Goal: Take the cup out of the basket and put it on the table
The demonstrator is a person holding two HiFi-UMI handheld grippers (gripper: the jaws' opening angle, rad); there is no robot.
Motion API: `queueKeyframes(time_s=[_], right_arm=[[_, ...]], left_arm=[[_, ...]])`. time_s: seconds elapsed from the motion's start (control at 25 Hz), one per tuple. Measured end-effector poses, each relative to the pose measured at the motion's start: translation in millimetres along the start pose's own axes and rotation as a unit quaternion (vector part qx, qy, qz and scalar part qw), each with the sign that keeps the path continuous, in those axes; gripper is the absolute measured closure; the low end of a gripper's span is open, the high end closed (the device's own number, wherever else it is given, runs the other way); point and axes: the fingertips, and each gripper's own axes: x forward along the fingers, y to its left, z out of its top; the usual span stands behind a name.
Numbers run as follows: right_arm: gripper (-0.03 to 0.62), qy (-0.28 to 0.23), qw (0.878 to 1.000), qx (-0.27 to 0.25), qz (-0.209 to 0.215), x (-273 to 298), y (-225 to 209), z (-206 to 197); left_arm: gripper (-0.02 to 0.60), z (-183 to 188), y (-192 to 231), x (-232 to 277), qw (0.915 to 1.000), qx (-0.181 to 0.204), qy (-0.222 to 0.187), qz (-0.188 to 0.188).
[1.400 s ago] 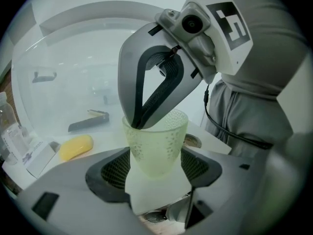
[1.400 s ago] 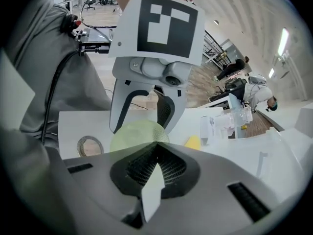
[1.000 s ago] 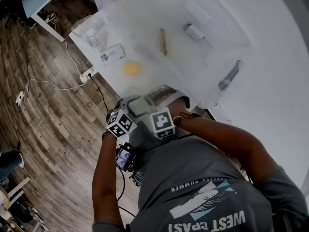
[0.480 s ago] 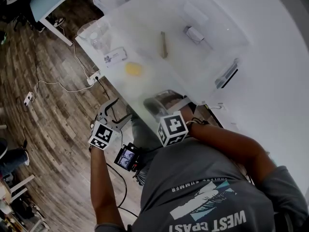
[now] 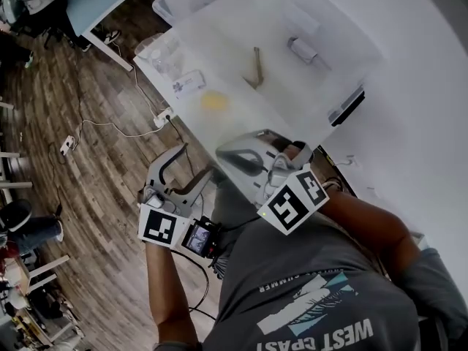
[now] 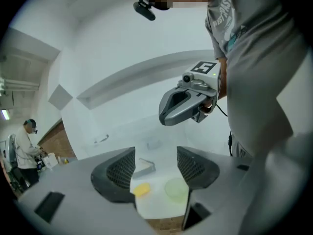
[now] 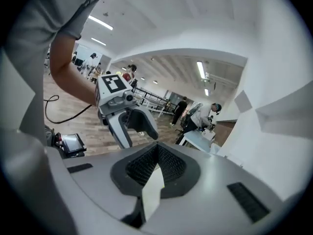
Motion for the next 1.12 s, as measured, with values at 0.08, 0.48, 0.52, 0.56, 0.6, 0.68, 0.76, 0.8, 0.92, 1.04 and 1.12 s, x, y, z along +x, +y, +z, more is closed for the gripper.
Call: queueKeyframes(time_s=[0.08,0.48,0.52,0.56,0.6,0.68,0.76,0.8,0.92,1.04,1.12], right_arm=[[0.582,-0.032,0.999,0.015,-0.015,-16.7,-12.1,20.5],[0.582,-0.153,0.983,0.084,-0.047,-77.7,-15.0,111.9],[0.582,-0.162,0.982,0.086,-0.052,-81.2,-13.4,120.6],[0.582,-0.169,0.980,0.087,-0.056,-84.2,-11.0,128.9],[0.583,-0.173,0.979,0.086,-0.062,-86.7,-8.1,136.2],[0.583,-0.169,0.979,0.084,-0.078,-89.2,-1.6,146.0],[0.583,-0.158,0.978,0.101,-0.097,-90.3,7.5,150.8],[0.583,-0.153,0.976,0.109,-0.106,-91.2,12.5,153.5],[0.583,-0.144,0.973,0.117,-0.134,-92.6,25.1,163.5],[0.583,-0.139,0.970,0.126,-0.157,-90.7,40.9,173.8],[0.583,-0.136,0.968,0.128,-0.167,-89.9,56.0,180.7]], left_arm=[[0.340,23.5,0.9,-12.0,0.9999,0.009,-0.002,0.011],[0.572,124.5,19.3,-93.5,0.9888,0.026,-0.103,0.105],[0.572,132.6,20.9,-102.9,0.9865,0.031,-0.116,0.111],[0.572,139.7,21.8,-112.5,0.9844,0.035,-0.128,0.116],[0.572,145.0,22.1,-121.9,0.9826,0.040,-0.136,0.119],[0.572,148.0,20.4,-139.6,0.9808,0.046,-0.144,0.124],[0.572,143.1,15.0,-158.7,0.9806,0.047,-0.145,0.123],[0.572,140.1,11.1,-169.1,0.9808,0.046,-0.146,0.120],[0.572,131.5,0.0,-199.3,0.9815,0.048,-0.151,0.108],[0.572,118.6,-10.7,-225.1,0.9822,0.047,-0.154,0.096],[0.572,109.1,-18.3,-239.2,0.9825,0.042,-0.158,0.090]])
